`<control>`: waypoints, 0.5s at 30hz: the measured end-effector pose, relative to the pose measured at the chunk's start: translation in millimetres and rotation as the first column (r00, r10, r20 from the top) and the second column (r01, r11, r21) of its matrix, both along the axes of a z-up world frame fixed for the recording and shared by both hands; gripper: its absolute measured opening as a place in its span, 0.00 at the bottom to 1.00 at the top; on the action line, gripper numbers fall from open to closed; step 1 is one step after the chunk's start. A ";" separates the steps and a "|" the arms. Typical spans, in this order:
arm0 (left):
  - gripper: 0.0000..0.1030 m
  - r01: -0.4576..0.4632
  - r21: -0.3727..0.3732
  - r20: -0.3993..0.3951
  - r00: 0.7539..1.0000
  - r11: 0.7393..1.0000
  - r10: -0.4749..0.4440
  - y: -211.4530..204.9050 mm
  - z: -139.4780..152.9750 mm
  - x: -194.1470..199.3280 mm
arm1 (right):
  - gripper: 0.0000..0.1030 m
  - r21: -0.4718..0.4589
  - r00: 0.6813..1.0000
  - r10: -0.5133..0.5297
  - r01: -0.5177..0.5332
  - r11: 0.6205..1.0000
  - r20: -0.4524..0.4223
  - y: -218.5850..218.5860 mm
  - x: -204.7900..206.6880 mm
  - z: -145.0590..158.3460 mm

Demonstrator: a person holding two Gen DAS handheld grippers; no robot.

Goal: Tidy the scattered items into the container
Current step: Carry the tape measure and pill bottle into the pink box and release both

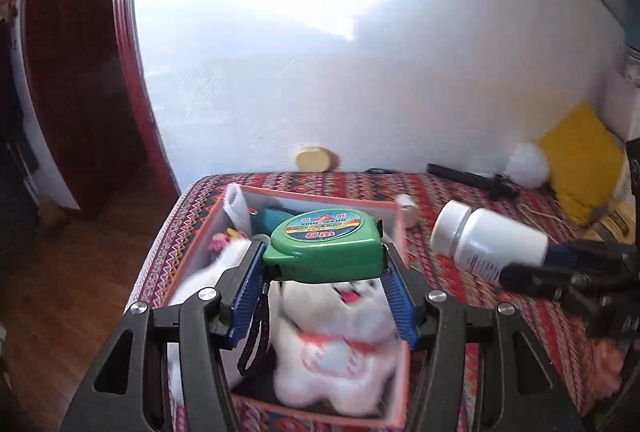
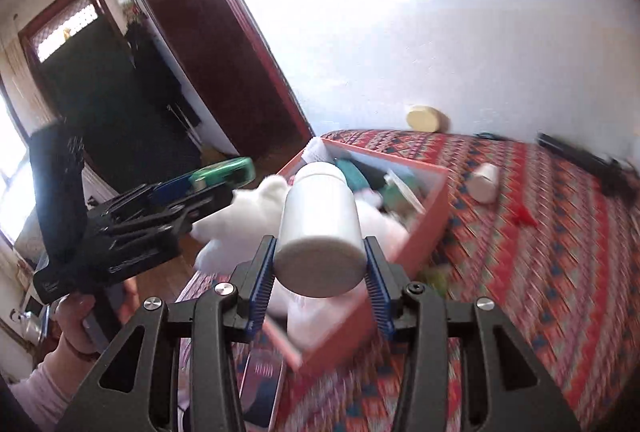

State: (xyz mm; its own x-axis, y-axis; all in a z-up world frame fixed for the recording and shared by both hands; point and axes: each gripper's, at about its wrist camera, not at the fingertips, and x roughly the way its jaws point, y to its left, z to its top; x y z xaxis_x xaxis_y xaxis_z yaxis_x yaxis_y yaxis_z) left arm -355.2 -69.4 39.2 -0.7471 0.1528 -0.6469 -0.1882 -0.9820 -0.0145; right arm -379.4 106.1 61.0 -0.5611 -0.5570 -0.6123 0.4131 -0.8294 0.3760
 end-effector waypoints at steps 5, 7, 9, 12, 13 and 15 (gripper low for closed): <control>0.56 -0.026 0.002 0.043 0.999 1.000 0.025 -18.6 -17.6 -68.4 | 0.40 0.109 0.999 0.048 -0.046 0.993 -0.017 -54.9 -82.9 -29.8; 0.69 -0.057 -0.025 0.006 0.998 0.998 0.057 -23.5 -14.3 -72.7 | 0.69 0.219 0.993 0.002 0.025 0.975 -0.122 -67.3 -100.0 -36.2; 0.82 -0.073 -0.038 -0.033 0.997 0.997 0.072 -29.5 -7.2 -63.6 | 0.82 0.278 0.974 -0.070 0.130 0.952 -0.217 -65.0 -97.2 -34.7; 0.82 -0.062 -0.040 -0.067 0.996 0.997 0.060 -30.4 4.3 -36.9 | 0.82 0.208 0.973 -0.087 0.132 0.969 -0.215 -33.6 -73.9 -25.6; 0.82 -0.052 -0.033 -0.080 0.996 0.998 0.049 -28.7 9.7 -25.3 | 0.82 0.167 0.976 -0.090 0.125 0.978 -0.200 -17.9 -62.4 -21.4; 0.82 -0.026 -0.019 -0.102 0.994 0.999 0.024 -21.9 22.5 1.5 | 0.83 0.112 0.978 -0.109 0.131 0.985 -0.180 11.2 -37.5 -12.1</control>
State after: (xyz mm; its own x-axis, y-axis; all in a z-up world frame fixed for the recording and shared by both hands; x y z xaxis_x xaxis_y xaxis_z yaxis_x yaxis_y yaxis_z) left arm -353.7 -91.3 61.8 -0.8126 0.1207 -0.5701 -0.1632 -0.9863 0.0237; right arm -416.9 117.3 48.9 -0.7225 -0.4058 -0.5597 0.3574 -0.9123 0.2002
